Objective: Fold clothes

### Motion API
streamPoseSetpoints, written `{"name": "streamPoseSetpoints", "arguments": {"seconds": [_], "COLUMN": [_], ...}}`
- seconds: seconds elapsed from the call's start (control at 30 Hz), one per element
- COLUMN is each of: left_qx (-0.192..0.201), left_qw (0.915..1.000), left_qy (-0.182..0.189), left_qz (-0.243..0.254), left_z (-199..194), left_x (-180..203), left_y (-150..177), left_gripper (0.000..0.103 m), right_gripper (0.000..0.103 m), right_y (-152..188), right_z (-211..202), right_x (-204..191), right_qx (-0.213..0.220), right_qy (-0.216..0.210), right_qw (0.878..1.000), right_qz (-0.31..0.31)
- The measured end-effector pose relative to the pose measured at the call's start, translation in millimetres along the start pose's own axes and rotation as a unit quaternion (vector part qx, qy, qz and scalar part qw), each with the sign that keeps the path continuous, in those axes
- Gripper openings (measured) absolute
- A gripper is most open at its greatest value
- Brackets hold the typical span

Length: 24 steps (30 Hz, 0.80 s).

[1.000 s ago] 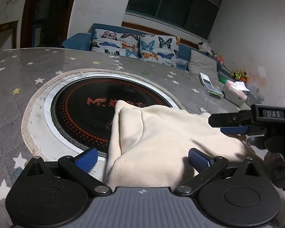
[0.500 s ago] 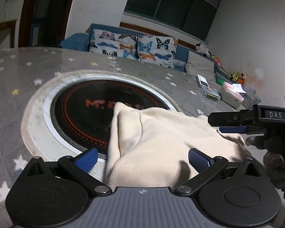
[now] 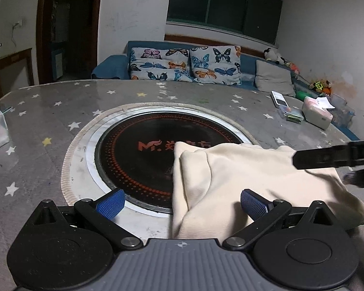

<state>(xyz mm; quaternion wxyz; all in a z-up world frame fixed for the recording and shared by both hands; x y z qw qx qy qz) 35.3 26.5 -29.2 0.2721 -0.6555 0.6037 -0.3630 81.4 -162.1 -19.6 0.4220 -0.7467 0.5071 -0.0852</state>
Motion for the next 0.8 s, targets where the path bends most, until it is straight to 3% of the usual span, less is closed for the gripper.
{"name": "streamPoseSetpoints", "arguments": {"seconds": [0.3, 0.5, 0.8], "left_qx": [0.006, 0.002, -0.006], "left_qw": [0.9999, 0.9999, 0.9999], "left_qy": [-0.011, -0.011, -0.001], "left_qz": [0.0, 0.001, 0.008], "left_z": [-9, -11, -2], "left_x": [-7, -11, -2], "left_y": [2, 3, 1], "left_gripper": [0.103, 0.103, 0.103], "right_gripper": [0.099, 0.099, 0.099], "right_y": [22, 42, 2], "right_z": [-20, -19, -18], "right_x": [-31, -22, -13], "right_qx": [0.009, -0.014, 0.011], "right_qy": [-0.018, -0.004, -0.004], "right_qw": [0.999, 1.0, 1.0], "right_qz": [-0.025, -0.011, -0.012]}}
Point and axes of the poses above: each gripper's, at about its wrist camera, not at the fingertips, and z roughly the way its jaws point, x to its right, y to its underside, the point moved 9 cm from there along z, roughly the way its jaws point, and after that the axes turned 3 degrees about -z, right-handed, at the moved point
